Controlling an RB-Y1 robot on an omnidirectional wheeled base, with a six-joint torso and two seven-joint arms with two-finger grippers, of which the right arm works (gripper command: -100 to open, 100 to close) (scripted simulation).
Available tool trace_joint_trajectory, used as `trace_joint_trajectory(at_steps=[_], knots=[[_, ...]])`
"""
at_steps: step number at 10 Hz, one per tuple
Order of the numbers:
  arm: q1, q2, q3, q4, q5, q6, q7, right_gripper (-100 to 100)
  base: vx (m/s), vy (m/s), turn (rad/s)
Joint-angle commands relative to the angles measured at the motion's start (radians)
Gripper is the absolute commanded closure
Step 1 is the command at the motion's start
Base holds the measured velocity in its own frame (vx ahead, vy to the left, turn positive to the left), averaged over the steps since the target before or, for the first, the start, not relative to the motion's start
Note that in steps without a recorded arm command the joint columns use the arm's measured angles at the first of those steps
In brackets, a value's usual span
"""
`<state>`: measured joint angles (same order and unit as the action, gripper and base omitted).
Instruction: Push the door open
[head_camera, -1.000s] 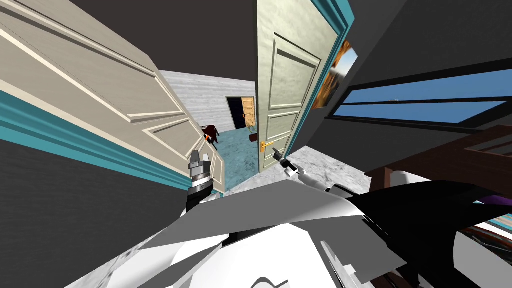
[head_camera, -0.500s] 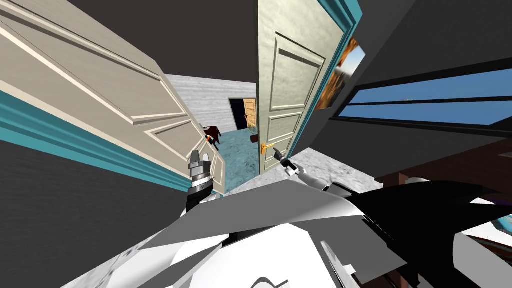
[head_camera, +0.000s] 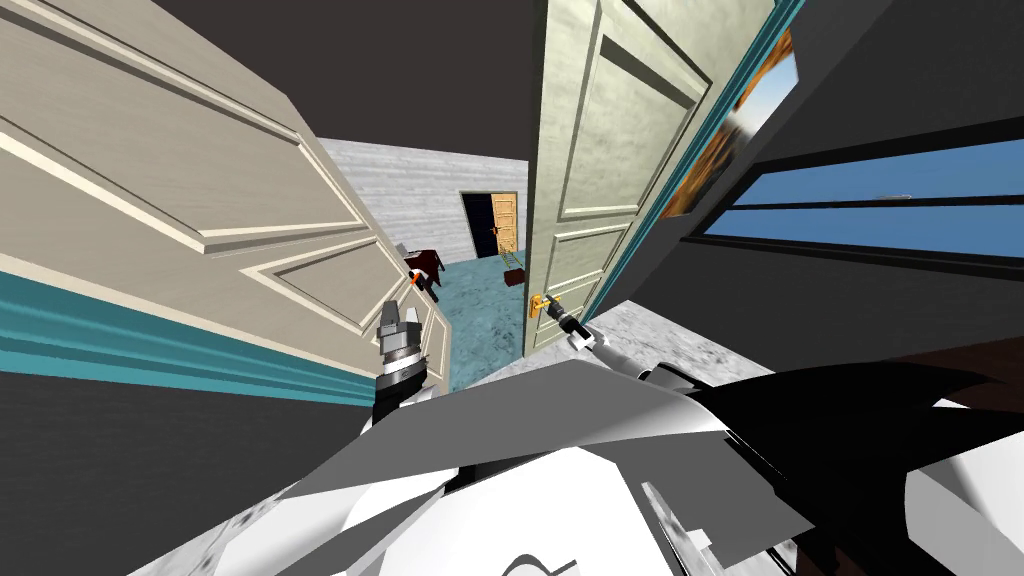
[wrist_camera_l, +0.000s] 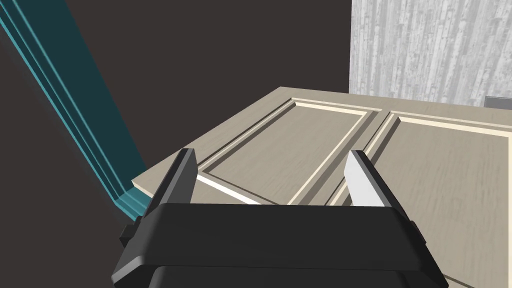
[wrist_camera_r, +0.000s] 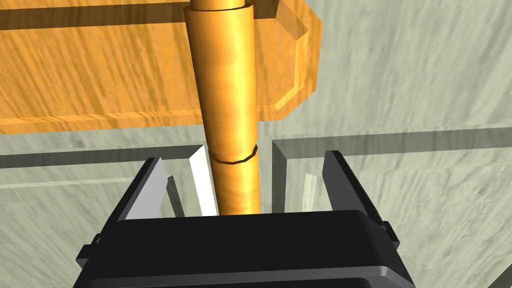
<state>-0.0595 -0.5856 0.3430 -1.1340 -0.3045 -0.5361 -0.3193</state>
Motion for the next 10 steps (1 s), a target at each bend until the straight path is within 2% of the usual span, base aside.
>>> trace_joint_trajectory(at_steps=[1,2,7,8,10], knots=[[0.0,0.0,0.0,0.0,0.0,0.0,0.0,-100,0.091,0.0,0.012],[0.0,0.0,0.0,0.0,0.0,0.0,0.0,100,-0.011,-0.001,-0.008],[0.0,0.0,0.0,0.0,0.0,0.0,0.0,100,-0.009,-0.001,0.005],[-0.024,0.009,-0.019,0.028,-0.016,0.002,0.024,100,0.086,0.048,-0.009],[-0.042,0.02,-0.034,0.055,-0.031,0.003,0.046,100,0.117,0.068,-0.015]])
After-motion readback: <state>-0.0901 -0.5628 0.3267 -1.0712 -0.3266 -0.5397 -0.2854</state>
